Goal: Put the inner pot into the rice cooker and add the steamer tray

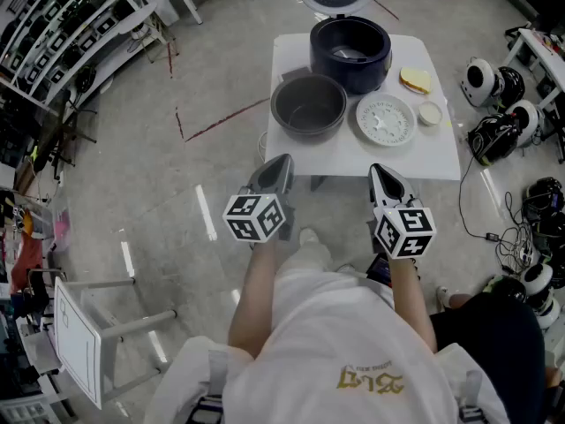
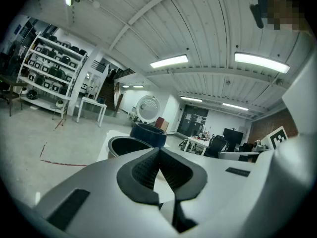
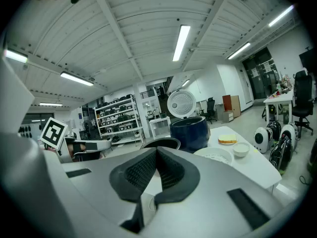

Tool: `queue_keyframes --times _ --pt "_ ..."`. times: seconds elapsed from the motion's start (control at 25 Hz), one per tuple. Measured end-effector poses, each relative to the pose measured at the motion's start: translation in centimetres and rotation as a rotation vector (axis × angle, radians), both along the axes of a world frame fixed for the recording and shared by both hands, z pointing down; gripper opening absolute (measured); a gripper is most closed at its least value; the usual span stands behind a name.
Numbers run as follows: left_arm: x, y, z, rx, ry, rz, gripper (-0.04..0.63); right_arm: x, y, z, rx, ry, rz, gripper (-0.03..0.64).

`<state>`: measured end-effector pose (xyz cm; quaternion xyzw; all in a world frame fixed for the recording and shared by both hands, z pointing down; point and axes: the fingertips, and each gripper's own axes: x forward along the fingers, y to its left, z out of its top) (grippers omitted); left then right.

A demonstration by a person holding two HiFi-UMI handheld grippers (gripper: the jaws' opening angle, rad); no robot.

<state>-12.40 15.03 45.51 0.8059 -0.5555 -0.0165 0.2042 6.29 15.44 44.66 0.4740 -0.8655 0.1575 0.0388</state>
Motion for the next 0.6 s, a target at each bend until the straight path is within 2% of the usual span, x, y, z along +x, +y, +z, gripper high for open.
queue_keyframes --times 0.32,0.4,0.44,0.48,0.52,0.56,0.6 --pt "0.3 0.1 0.0 0.001 0.007 -0.021 0.017 0.7 0.0 0.6 -0.004 -0.001 -0.017 0.009" --pt "0.4 0.4 -0.2 0.017 0.03 -0.037 0.018 1.2 0.0 0.6 -0.009 -0.038 -0.02 0.01" --pt "0.3 0.5 -0.4 0.029 0.049 -0.054 0.048 1.3 0.0 0.7 -0.025 -0.069 -0.027 0.011" --pt "0.1 0.7 -0.6 0.039 0.066 -0.074 0.115 1.3 0.1 1.0 -0.053 -0.101 -0.043 0.052" --pt "-0.2 0.8 -0.6 0.04 0.076 -0.09 0.182 1.1 0.2 1.3 -0.086 -0.126 -0.062 0.182" --pt "-0.6 1.0 -0.6 0.033 0.078 -0.101 0.207 0.8 0.4 1.7 -0.114 -0.141 -0.078 0.237" --pt "-1.1 1.2 -0.4 0.021 0.074 -0.107 0.217 0.4 0.5 2.0 -0.131 -0.144 -0.085 0.24"
